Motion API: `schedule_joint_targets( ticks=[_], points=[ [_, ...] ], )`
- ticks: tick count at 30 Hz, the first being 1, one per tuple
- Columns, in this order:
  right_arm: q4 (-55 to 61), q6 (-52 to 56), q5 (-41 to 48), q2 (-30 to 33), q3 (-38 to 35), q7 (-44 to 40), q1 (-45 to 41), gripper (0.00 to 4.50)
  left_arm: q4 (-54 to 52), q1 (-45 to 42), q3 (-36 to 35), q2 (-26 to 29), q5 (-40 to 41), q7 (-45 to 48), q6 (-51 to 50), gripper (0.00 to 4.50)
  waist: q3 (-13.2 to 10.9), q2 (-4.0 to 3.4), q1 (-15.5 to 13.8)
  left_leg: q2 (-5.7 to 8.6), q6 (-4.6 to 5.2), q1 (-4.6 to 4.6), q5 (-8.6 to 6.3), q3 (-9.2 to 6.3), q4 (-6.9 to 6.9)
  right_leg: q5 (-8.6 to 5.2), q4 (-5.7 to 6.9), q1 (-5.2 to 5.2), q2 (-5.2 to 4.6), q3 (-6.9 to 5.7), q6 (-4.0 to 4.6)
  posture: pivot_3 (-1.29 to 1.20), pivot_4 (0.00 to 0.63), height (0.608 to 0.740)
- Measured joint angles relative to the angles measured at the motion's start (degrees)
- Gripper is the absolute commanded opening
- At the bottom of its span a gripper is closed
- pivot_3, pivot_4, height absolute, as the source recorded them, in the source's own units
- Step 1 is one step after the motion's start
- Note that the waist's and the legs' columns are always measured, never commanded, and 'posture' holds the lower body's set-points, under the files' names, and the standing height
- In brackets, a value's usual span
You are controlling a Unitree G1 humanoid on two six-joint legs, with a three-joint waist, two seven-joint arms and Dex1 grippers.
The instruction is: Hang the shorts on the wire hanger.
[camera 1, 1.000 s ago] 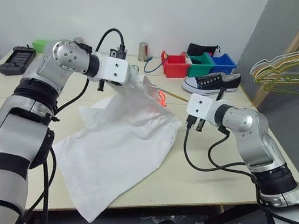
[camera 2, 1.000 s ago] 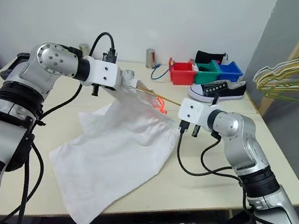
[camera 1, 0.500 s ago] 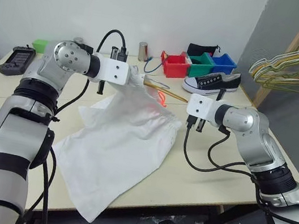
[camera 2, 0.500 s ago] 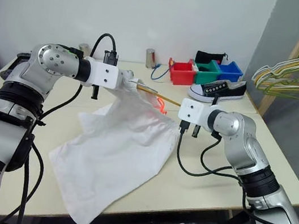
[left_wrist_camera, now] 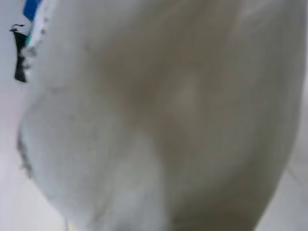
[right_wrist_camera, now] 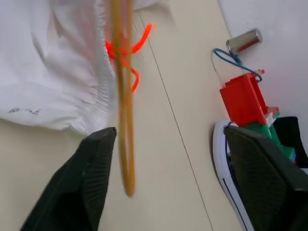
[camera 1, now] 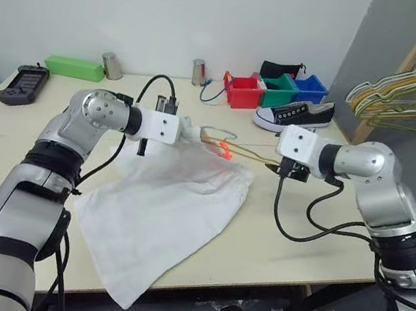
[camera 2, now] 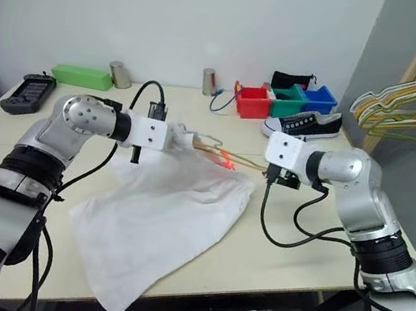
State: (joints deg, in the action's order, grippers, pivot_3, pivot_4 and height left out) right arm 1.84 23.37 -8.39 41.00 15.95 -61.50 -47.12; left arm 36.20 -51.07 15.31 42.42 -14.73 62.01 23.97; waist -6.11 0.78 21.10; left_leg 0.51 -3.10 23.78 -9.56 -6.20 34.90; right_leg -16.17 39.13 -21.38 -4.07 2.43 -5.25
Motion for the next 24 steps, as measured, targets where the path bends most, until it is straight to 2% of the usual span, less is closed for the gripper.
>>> schedule_joint_targets(
  ticks=[4,9,12,13,15,17,21,24],
  points=[
    [-1.34,6.87,5.55,0.87,-4.26,-2.80,-0.45,4.43,-6.79,6.90,-1.45,2.48,1.57,0.10,-4.51,0.00,0.08,0.01,0.33,0.00,0.00,-0.01,0.00,-0.02,0.00,0.01,0.04,0.00,0.00,-0.01,0.01,-0.27,0.000,0.740],
    [-5.45,19.24,14.78,-5.30,-10.67,-1.39,-1.04,4.43,-14.81,12.12,-5.66,5.26,6.03,0.37,-12.90,0.00,0.32,0.03,0.37,-0.01,0.03,-0.02,0.02,-0.08,-0.01,0.02,0.06,0.04,0.03,-0.06,0.03,-0.24,0.000,0.740],
    [-7.98,26.09,18.56,-8.01,-13.24,0.79,2.63,4.43,-19.78,16.66,-10.39,7.13,11.42,1.70,-20.29,0.00,0.74,0.11,0.10,-0.02,0.03,-0.02,0.02,-0.09,-0.02,0.13,0.09,0.05,0.03,-0.07,0.22,-0.23,0.000,0.740],
    [-9.01,29.06,19.58,-9.90,-13.63,2.38,4.93,4.43,-21.98,18.45,-12.57,7.56,14.35,2.44,-24.56,0.00,0.74,0.10,-0.24,0.01,0.04,-0.02,0.02,-0.06,-0.01,0.13,0.10,0.04,0.03,-0.05,0.23,-0.23,0.000,0.740],
    [-9.13,31.11,20.88,-11.57,-13.51,3.23,6.59,4.43,-23.55,19.24,-13.72,7.70,16.27,2.66,-26.91,0.00,0.74,0.10,-0.54,0.01,0.04,-0.02,0.02,-0.08,0.01,0.10,0.12,0.04,0.03,-0.05,0.17,-0.22,0.000,0.740],
    [-9.09,34.30,22.62,-16.07,-13.44,5.73,7.97,4.43,-26.85,20.69,-15.80,7.90,19.50,3.02,-30.81,0.00,0.78,0.11,-0.65,-0.01,0.04,-0.03,0.02,-0.13,0.01,0.02,0.11,0.05,0.06,-0.07,0.05,-0.21,0.000,0.740],
    [-10.39,37.25,24.68,-22.01,-12.76,9.94,7.67,4.43,-30.80,21.57,-17.01,8.09,22.31,3.56,-34.65,0.00,0.85,0.06,-0.95,0.00,0.06,-0.04,0.04,-0.13,0.01,0.03,0.11,0.05,0.07,-0.06,0.05,-0.21,0.000,0.740],
    [-11.89,38.38,25.53,-23.66,-12.77,11.89,6.71,4.43,-31.57,21.97,-17.07,8.30,22.69,3.54,-35.63,0.00,0.87,0.07,-1.58,0.01,0.06,-0.03,0.04,-0.13,0.01,0.03,0.09,0.05,0.07,-0.06,0.06,-0.20,0.000,0.740]
  ],
)
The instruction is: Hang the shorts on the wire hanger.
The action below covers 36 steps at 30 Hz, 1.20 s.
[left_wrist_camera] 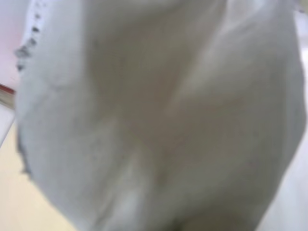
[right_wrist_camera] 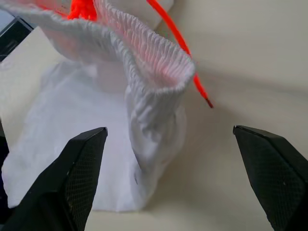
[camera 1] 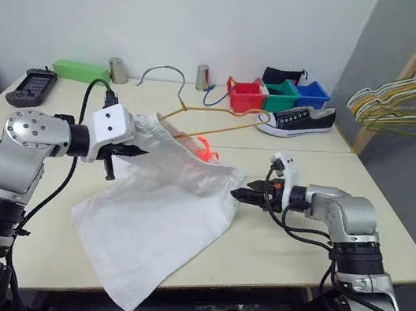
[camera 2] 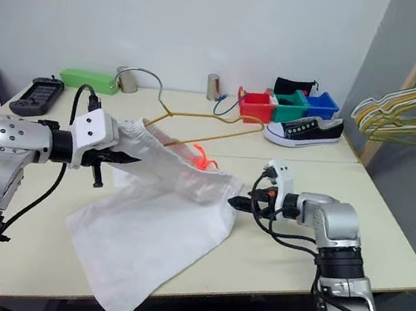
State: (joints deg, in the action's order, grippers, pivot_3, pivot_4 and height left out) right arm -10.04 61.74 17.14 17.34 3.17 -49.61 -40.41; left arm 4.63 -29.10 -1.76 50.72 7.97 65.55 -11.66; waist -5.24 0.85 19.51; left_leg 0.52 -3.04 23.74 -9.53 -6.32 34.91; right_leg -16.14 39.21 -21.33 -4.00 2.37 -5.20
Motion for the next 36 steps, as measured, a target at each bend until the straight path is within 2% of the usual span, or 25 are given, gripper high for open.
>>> schedule_joint_targets(
  ticks=[3,6,17,22,30,36],
  points=[
    [-1.53,0.19,0.78,-0.71,-0.18,1.28,-1.25,4.43,-0.09,0.07,0.00,0.27,0.00,-0.03,-0.63,0.00,0.00,0.00,-0.60,0.00,0.00,0.00,0.00,0.01,0.00,0.00,-0.01,-0.01,0.01,0.00,0.00,-0.20,0.000,0.740],
    [-1.72,0.20,2.21,-1.39,-0.45,1.91,-1.65,3.92,-0.27,0.16,0.00,0.57,0.00,-0.12,-0.64,0.00,0.01,0.01,-0.89,-0.01,0.00,0.00,0.00,0.01,-0.01,0.00,-0.01,-0.01,0.02,0.01,0.00,-0.20,0.000,0.740],
    [-1.78,0.48,4.82,-0.17,-1.33,2.28,-1.98,1.07,-0.89,1.12,0.00,0.76,-0.05,-1.15,-0.55,0.00,0.02,0.00,-1.85,-0.03,0.00,0.00,0.00,0.01,-0.01,0.00,-0.03,-0.02,0.05,0.01,0.01,-0.20,0.000,0.740],
    [-2.02,-0.27,4.98,0.92,-0.56,1.73,-3.03,0.05,-0.89,1.11,0.00,0.87,-0.06,-1.21,-0.46,0.00,0.03,0.00,-2.04,-0.02,0.00,0.00,0.00,0.01,-0.01,0.00,-0.06,-0.01,0.05,0.01,0.02,-0.20,0.000,0.740],
    [0.60,-9.79,1.81,4.82,5.49,-0.12,-2.34,0.05,-0.94,1.19,0.01,1.68,-0.01,-0.80,-0.49,0.00,0.03,0.00,-2.01,-0.03,0.00,0.01,0.00,0.03,-0.01,0.00,-0.09,-0.02,0.05,0.02,0.02,-0.21,0.000,0.740],
    [-0.69,-16.54,-0.96,8.34,7.16,-0.85,-3.46,0.05,-2.84,3.82,0.49,6.19,1.03,5.43,-1.67,0.00,0.02,0.00,-1.95,-0.05,0.00,0.01,0.00,0.07,-0.02,0.00,-0.13,-0.03,0.05,0.03,0.03,-0.22,0.003,0.740]
  ],
)
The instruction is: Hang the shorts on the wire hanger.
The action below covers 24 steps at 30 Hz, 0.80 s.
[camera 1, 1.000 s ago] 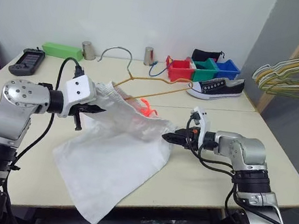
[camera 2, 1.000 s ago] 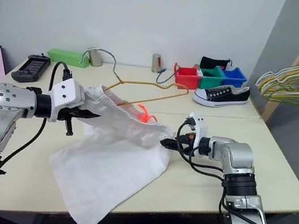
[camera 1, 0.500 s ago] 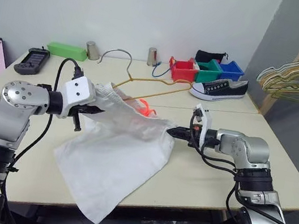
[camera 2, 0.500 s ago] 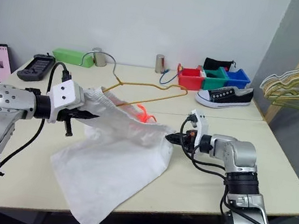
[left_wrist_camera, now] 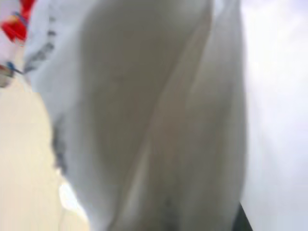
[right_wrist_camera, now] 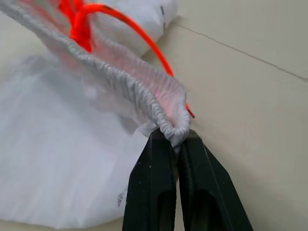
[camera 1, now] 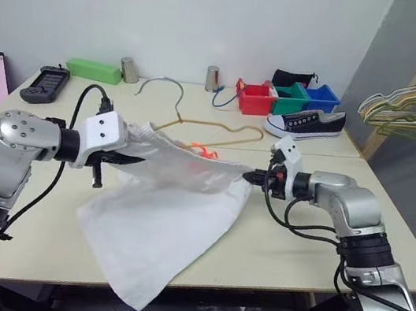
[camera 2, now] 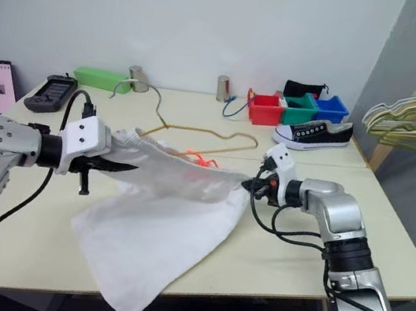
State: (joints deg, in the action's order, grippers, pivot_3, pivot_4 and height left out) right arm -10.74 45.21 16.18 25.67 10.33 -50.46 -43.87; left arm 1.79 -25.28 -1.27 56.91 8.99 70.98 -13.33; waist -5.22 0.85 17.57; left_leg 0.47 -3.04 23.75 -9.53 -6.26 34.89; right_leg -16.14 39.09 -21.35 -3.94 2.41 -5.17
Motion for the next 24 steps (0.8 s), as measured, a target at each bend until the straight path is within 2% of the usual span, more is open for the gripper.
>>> schedule_joint_targets(
  ticks=[5,12,19,24],
  points=[
    [-1.43,-3.16,-1.59,1.46,0.50,-1.15,-1.14,0.05,0.80,0.95,1.74,2.20,-1.49,2.20,2.11,0.00,0.00,0.00,-0.02,-0.01,0.00,0.00,0.00,0.00,0.00,0.00,0.00,0.00,0.00,0.00,0.01,-0.22,0.002,0.740],
    [-1.00,-6.10,-3.70,3.93,2.79,-2.94,-1.50,0.05,2.79,1.47,3.48,2.54,-4.15,2.16,5.47,0.00,-0.01,-0.01,-0.03,-0.01,0.00,0.00,0.00,0.01,-0.01,0.00,-0.01,-0.01,0.00,0.01,0.01,-0.22,0.005,0.740],
    [5.67,-7.19,-4.99,6.02,3.57,-3.23,-4.39,0.05,5.37,1.51,5.26,4.31,-7.66,1.48,9.12,0.00,-0.02,-0.04,0.08,-0.03,0.00,0.00,0.00,0.00,-0.04,-0.01,-0.01,-0.05,0.00,0.01,0.02,-0.23,0.004,0.740],
    [14.04,-4.15,-5.22,5.22,4.27,-2.94,-6.83,0.05,6.03,-1.54,6.31,1.69,-9.06,-0.67,9.90,0.00,-0.02,-0.03,-0.17,-0.01,0.00,0.02,0.00,-0.02,-0.03,-0.01,-0.01,-0.04,-0.01,-0.01,0.02,-0.25,0.004,0.740]
  ],
)
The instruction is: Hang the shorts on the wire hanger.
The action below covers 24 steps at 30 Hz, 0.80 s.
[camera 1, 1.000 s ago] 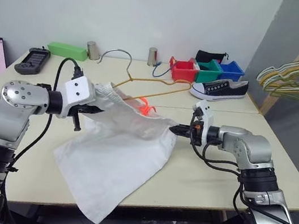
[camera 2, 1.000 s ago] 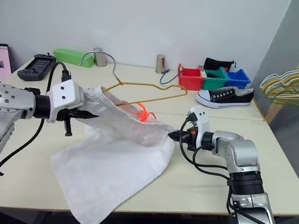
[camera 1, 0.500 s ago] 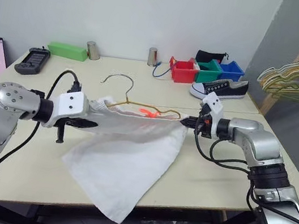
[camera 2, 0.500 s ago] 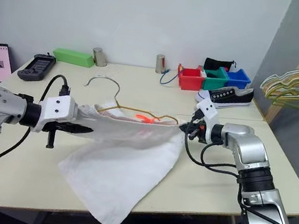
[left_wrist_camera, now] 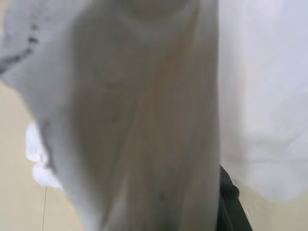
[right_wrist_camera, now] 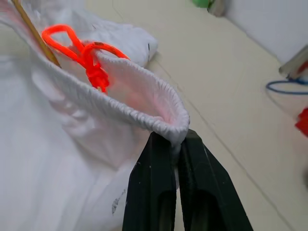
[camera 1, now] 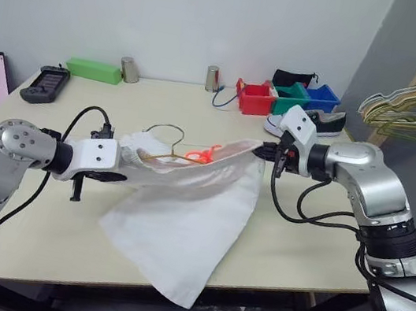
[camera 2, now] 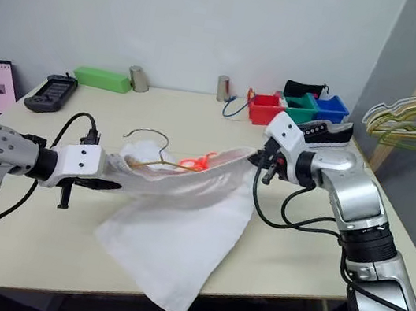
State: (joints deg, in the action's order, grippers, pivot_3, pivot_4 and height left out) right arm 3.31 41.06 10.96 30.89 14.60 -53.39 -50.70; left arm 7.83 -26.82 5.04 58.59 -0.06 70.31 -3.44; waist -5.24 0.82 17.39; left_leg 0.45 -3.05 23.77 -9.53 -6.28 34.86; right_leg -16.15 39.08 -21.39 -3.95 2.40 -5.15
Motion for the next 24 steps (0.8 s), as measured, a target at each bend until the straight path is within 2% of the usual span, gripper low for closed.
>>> schedule_joint_targets(
  ticks=[7,15,16,22,24],
  points=[
    [10.10,4.35,0.30,-4.90,3.59,2.95,-1.05,0.05,2.00,-6.90,2.99,-8.84,-1.55,-4.47,-0.80,0.00,0.07,0.09,0.19,0.01,0.00,-0.01,0.00,-0.02,0.02,0.01,0.00,0.02,0.00,-0.01,-0.01,-0.26,0.000,0.740],
    [7.63,1.31,-4.19,-2.78,5.62,4.00,-1.08,0.05,2.91,-7.70,3.72,-12.14,-2.55,-5.85,-1.18,0.00,0.08,0.09,0.59,0.01,0.00,-0.01,0.00,-0.02,0.01,0.01,0.00,0.00,0.00,0.00,-0.01,-0.27,0.000,0.740],
    [7.33,0.78,-4.71,-2.54,5.92,3.88,-1.07,0.56,2.91,-7.70,3.73,-12.31,-2.59,-5.90,-1.16,0.00,0.08,0.09,0.67,0.01,0.00,-0.01,0.00,-0.02,0.01,0.01,0.00,0.00,0.00,0.00,-0.01,-0.27,0.000,0.740],
    [6.60,-1.20,-5.32,-0.04,6.99,1.26,-1.07,1.85,2.95,-7.71,3.83,-12.76,-2.82,-5.99,-0.03,0.00,0.08,0.09,1.08,0.01,0.00,0.00,0.00,-0.02,0.01,0.01,-0.01,0.01,0.00,0.00,-0.01,-0.28,0.000,0.740],
    [6.50,-2.97,-5.92,2.28,8.40,-1.02,-1.07,2.12,2.97,-7.72,3.83,-12.85,-2.82,-5.99,0.86,0.00,0.08,0.09,1.21,0.02,0.00,0.00,0.00,-0.02,0.01,0.00,-0.01,0.02,0.00,0.00,-0.01,-0.28,0.000,0.740]
  ],
)
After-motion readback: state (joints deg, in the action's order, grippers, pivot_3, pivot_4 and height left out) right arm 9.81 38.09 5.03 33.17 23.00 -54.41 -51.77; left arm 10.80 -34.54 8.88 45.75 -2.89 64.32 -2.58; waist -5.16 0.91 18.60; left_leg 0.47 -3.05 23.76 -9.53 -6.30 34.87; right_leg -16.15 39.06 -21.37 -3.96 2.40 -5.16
